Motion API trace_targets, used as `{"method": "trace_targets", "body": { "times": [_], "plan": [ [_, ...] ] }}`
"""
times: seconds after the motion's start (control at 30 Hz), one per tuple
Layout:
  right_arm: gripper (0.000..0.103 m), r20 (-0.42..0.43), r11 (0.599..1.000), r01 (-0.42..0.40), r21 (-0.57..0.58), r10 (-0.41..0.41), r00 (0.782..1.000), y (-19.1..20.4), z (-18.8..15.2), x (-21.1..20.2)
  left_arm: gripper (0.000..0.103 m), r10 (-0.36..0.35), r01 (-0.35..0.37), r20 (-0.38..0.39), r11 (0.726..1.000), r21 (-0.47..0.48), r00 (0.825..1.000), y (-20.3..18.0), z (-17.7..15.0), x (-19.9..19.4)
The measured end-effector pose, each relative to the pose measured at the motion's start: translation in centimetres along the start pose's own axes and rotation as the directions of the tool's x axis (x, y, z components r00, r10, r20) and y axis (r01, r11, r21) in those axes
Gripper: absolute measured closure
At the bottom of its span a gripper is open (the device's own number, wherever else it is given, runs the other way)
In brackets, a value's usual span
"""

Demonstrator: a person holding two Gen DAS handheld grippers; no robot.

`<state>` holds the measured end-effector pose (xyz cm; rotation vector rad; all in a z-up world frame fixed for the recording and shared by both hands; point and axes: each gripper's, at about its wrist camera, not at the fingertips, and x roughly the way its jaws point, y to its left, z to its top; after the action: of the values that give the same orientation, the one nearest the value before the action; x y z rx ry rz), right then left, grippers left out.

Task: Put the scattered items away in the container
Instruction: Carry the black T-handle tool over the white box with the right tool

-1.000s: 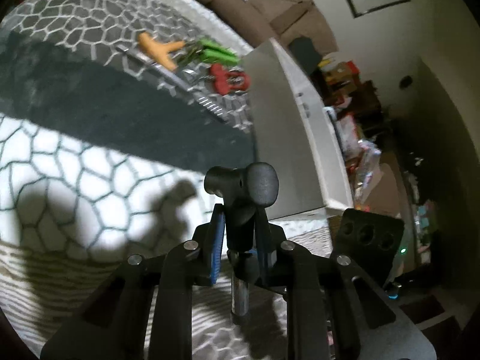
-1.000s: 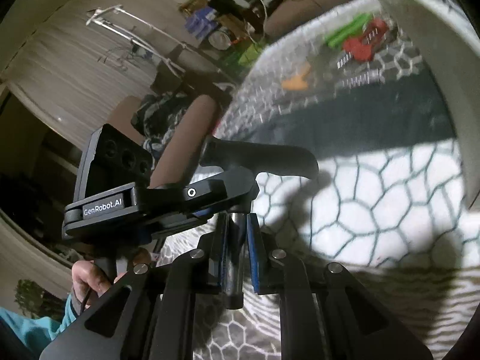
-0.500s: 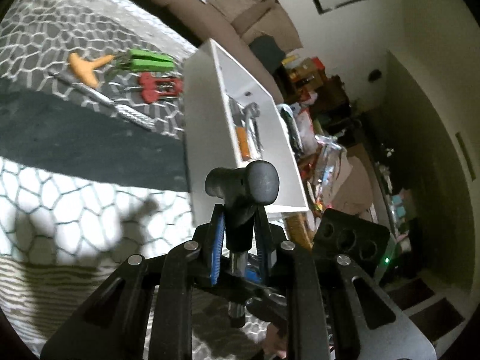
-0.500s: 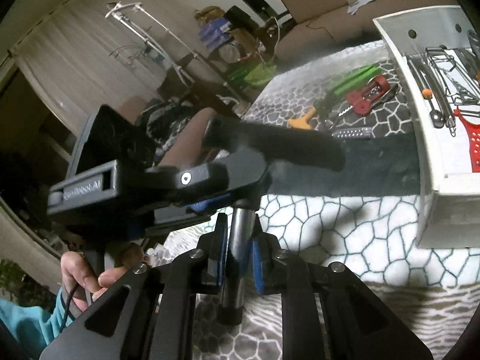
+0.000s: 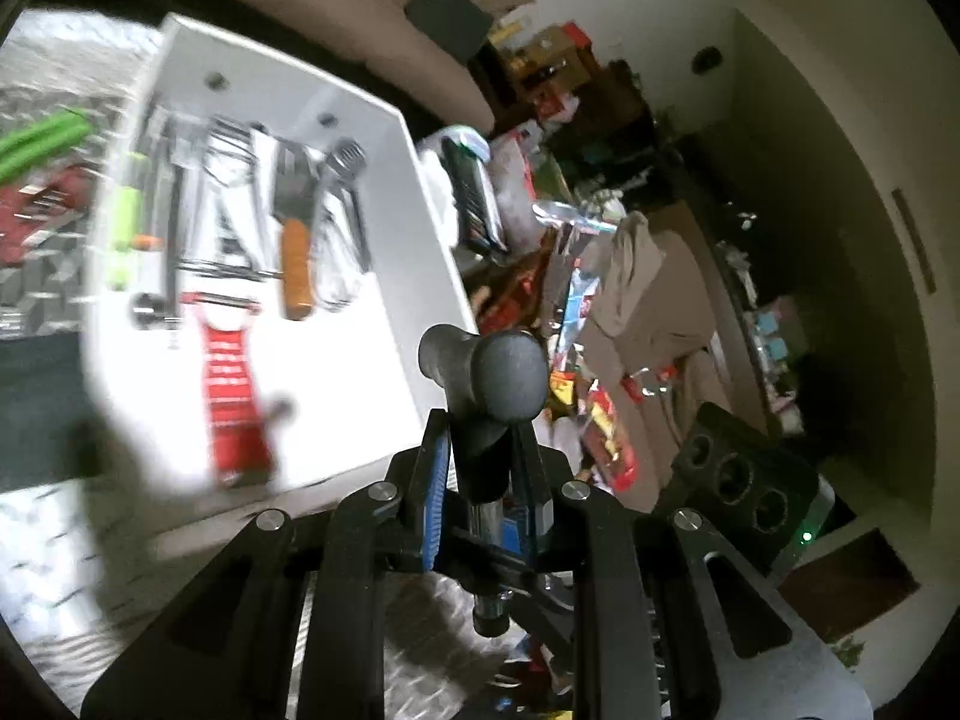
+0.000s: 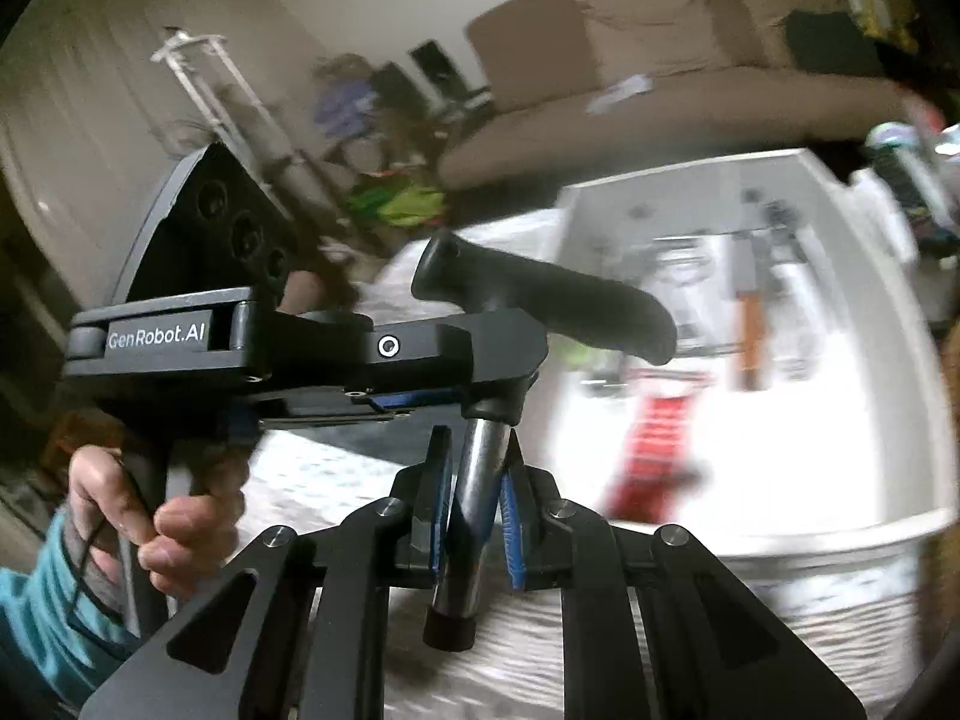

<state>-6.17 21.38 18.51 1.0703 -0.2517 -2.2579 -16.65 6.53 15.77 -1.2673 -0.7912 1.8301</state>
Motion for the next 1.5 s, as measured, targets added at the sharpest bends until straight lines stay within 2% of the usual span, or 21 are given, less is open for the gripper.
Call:
{"method": "trace_targets", "body": {
  "times": [0.1, 0.2, 0.33, 0.43, 0.53, 0.67, 0.77, 0.87, 1.0, 1.17, 1.2, 1.27, 1.37, 1.43, 1.47, 1.5],
  "plan": [
    [0.09, -0.016, 0.999, 0.045, -0.013, -0.045, 0.999, -3.2, 0.4, -1.0, 0.085, -0.021, 0.021, -0.025, 1.0, -0.001, 0.999, -1.1, 0.7, 3.6],
    [0.089, -0.047, 0.993, 0.106, -0.055, -0.109, 0.993, -5.7, 0.8, -0.8, 0.085, 0.004, -0.003, -0.057, 1.0, 0.018, 0.998, -1.6, 1.8, 6.9],
    [0.089, -0.071, 0.994, 0.107, -0.009, -0.107, 0.992, -9.2, 1.3, 0.8, 0.085, 0.053, -0.049, -0.085, 0.998, 0.048, 0.995, -1.3, 3.6, 10.2],
    [0.089, -0.09, 0.991, 0.13, 0.014, -0.128, 0.988, -11.2, 1.6, 2.2, 0.085, 0.081, -0.079, -0.103, 0.997, 0.021, 0.991, 0.3, 4.7, 12.5],
    [0.089, -0.165, 0.983, 0.183, 0.0, -0.181, 0.97, -12.7, 1.5, 4.3, 0.085, 0.123, -0.122, -0.145, 0.992, 0.012, 0.982, 1.6, 5.4, 15.1],
    [0.09, -0.243, 0.972, 0.234, 0.0, -0.227, 0.943, -15.7, 1.5, 5.8, 0.085, 0.121, -0.125, -0.183, 0.992, -0.015, 0.976, 3.1, 5.7, 18.1],
    [0.09, -0.265, 0.976, 0.217, 0.014, -0.206, 0.942, -17.0, 1.5, 6.0, 0.085, 0.118, -0.123, -0.193, 0.992, -0.017, 0.974, 3.6, 5.4, 18.9],
    [0.09, -0.284, 0.981, 0.195, -0.012, -0.191, 0.94, -16.6, 1.2, 6.3, 0.085, 0.129, -0.129, -0.188, 0.992, 0.016, 0.974, 3.4, 5.1, 18.2],
    [0.087, -0.313, 0.983, 0.182, 0.035, -0.162, 0.936, -16.6, 0.8, 6.6, 0.085, 0.162, -0.155, -0.179, 0.987, 0.052, 0.97, 3.5, 5.2, 17.3],
    [0.086, -0.282, 0.981, 0.189, 0.046, -0.169, 0.945, -16.2, 0.8, 5.7, 0.085, 0.18, -0.172, -0.154, 0.983, 0.066, 0.972, 3.8, 5.4, 15.9],
    [0.081, -0.265, 0.981, 0.186, 0.05, -0.167, 0.95, -16.1, 0.9, 5.2, 0.085, 0.19, -0.178, -0.148, 0.98, 0.087, 0.971, 3.5, 5.4, 15.7],
    [0.079, -0.227, 0.979, 0.191, 0.066, -0.172, 0.959, -15.9, 1.6, 3.8, 0.085, 0.223, -0.203, -0.125, 0.968, 0.149, 0.967, 2.8, 5.2, 15.1],
    [0.079, -0.165, 0.977, 0.162, 0.136, -0.138, 0.977, -16.3, 2.8, 2.1, 0.085, 0.254, -0.232, -0.083, 0.95, 0.209, 0.964, 2.2, 4.8, 14.4],
    [0.076, -0.116, 0.971, 0.1, 0.219, -0.076, 0.99, -16.8, 3.9, 1.4, 0.085, 0.299, -0.279, -0.019, 0.909, 0.309, 0.954, 1.0, 4.2, 13.8],
    [0.074, -0.093, 0.961, 0.061, 0.27, -0.037, 0.995, -17.3, 4.4, 1.2, 0.085, 0.325, -0.307, 0.018, 0.874, 0.377, 0.946, 0.1, 3.7, 13.7],
    [0.067, -0.064, 0.942, 0.013, 0.335, 0.009, 0.998, -17.8, 4.8, 1.2, 0.085, 0.338, -0.322, 0.041, 0.845, 0.427, 0.94, -0.5, 3.2, 13.5]
  ]
}}
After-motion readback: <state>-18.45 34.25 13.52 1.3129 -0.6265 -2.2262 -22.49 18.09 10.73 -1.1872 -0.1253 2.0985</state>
